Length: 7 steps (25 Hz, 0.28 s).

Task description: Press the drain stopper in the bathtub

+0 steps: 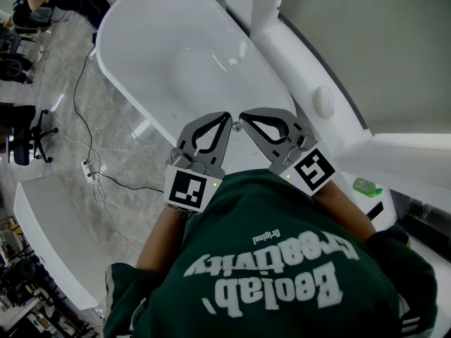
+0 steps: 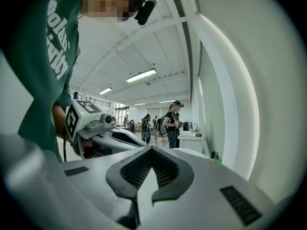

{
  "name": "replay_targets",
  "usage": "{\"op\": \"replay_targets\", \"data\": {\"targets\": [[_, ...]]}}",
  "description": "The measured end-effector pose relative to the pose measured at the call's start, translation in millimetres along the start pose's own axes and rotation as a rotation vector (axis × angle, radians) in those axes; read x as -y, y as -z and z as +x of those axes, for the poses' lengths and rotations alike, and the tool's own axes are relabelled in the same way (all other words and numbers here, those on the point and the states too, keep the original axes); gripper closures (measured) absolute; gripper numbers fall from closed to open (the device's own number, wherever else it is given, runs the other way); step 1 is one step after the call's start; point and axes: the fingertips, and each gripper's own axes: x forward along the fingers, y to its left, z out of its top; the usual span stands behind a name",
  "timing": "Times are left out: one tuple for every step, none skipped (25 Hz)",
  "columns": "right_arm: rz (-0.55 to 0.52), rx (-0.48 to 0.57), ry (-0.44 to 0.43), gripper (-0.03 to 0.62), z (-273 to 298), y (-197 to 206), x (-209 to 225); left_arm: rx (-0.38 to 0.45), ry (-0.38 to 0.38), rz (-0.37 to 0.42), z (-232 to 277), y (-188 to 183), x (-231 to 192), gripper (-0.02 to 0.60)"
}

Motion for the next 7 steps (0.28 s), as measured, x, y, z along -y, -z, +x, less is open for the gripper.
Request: {"op": "replay_targets", "data": {"targets": [[0.002, -0.001, 0.002, 0.58, 0.8, 0.2, 1.7, -0.008, 0.003, 0.004, 0.9, 0.5, -0.9, 0.577], [0.006, -0.001, 0.005, 0.58, 1.2, 0.3, 4.8, -0.016, 0.005, 0.007, 2.9, 1.0, -1.8, 0.576], [0.011, -0.001, 0.008, 0.58, 1.2, 0.2, 8.9, -0.021, 0.006, 0.006, 5.7, 1.1, -2.6, 0.577], [0.015, -0.001, 0.01, 0.58, 0.9, 0.2, 13.0, -0.021, 0.007, 0.005, 8.6, 0.6, -3.4, 0.576], [0.017, -0.001, 0.012, 0.58, 0.4, 0.1, 16.6, -0.016, 0.006, 0.004, 11.1, -0.4, -3.9, 0.577], [0.018, -0.001, 0.014, 0.58, -0.1, 0.1, 19.8, -0.008, 0.004, 0.004, 13.1, -1.9, -4.4, 0.577], [0.018, -0.002, 0.016, 0.58, -0.6, 0.1, 22.8, 0.001, 0.003, 0.005, 15.0, -3.5, -4.9, 0.576]]}}
